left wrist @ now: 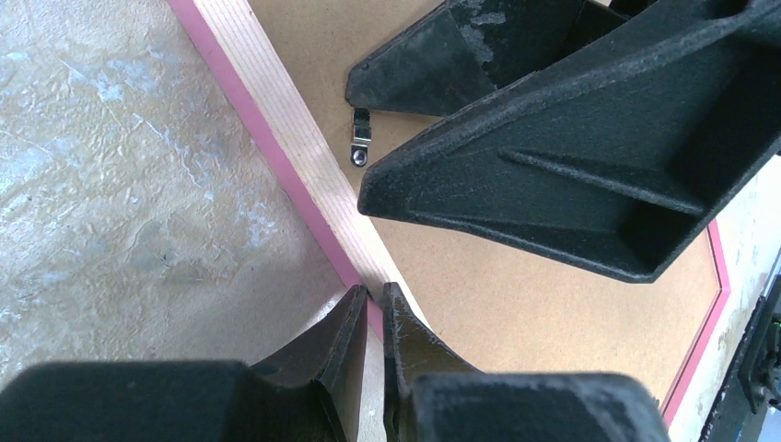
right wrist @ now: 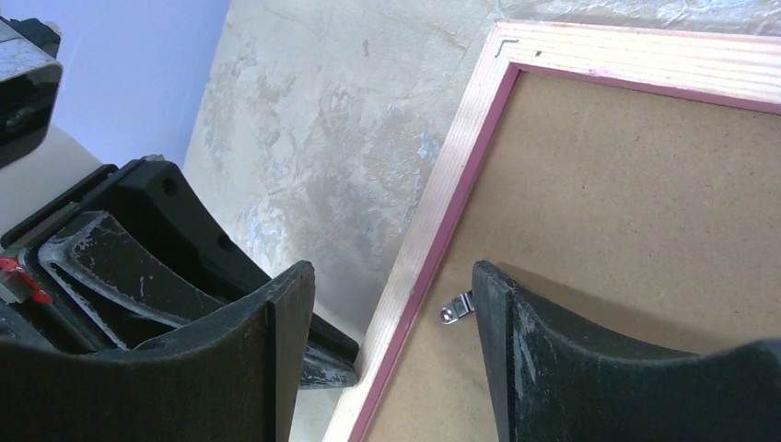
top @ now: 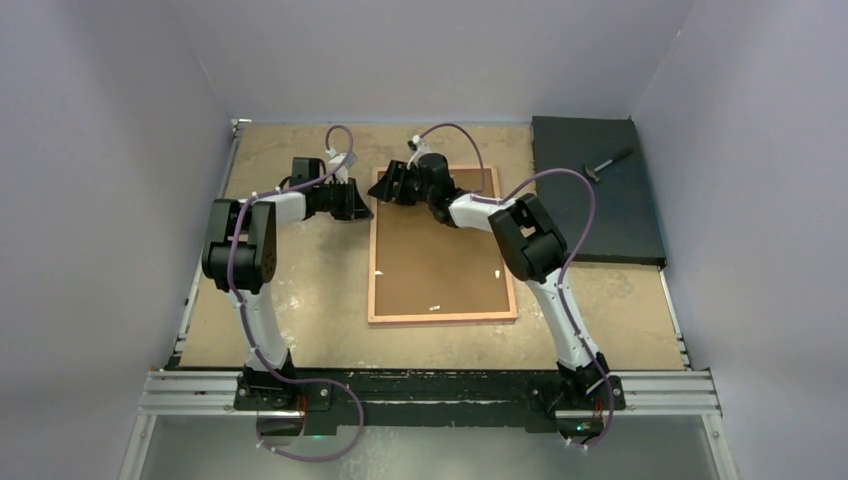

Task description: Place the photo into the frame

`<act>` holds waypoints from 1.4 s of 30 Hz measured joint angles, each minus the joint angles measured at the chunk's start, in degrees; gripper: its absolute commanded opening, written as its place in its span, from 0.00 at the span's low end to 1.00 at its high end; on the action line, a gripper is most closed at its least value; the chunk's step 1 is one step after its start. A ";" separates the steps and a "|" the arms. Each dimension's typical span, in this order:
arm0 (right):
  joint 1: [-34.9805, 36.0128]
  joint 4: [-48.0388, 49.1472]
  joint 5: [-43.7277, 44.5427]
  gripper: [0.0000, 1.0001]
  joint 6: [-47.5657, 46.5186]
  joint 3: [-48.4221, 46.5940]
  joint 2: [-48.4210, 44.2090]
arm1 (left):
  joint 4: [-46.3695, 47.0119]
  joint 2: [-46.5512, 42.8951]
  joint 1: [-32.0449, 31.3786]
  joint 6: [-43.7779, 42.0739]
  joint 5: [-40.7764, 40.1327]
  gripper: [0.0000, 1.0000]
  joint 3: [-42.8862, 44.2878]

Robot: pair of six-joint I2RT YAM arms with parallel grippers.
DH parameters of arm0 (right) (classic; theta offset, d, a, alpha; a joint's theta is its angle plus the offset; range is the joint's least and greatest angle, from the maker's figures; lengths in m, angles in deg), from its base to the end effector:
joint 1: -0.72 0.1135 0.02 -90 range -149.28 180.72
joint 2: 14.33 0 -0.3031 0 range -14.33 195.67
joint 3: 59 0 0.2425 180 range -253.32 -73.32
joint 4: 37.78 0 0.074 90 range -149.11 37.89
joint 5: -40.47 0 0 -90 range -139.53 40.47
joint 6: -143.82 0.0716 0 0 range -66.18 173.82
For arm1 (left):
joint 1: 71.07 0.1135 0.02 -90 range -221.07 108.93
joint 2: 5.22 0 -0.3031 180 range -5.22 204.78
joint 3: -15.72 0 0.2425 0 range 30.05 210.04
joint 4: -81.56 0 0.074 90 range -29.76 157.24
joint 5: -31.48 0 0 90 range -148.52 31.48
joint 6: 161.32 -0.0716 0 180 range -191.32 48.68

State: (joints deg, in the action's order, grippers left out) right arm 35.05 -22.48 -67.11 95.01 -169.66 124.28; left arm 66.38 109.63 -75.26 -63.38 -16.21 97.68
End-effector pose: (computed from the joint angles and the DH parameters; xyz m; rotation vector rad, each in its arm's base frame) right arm 0.4836 0.3565 0.1691 -0.1235 1.9490 1.1869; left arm 0.4312 -0.0799 0.1624 0.2674 2.3261 -0.9850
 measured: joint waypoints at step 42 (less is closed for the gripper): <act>-1.46 2.25 -3.91 0.67 1.88 7.89 -4.59 | 0.48 -0.44 0.00 -0.02 0.02 0.08 -0.63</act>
State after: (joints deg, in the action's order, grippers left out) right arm 33.58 -20.23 -71.02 96.89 -161.77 119.69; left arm 66.86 109.19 -75.26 -63.40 -16.19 97.05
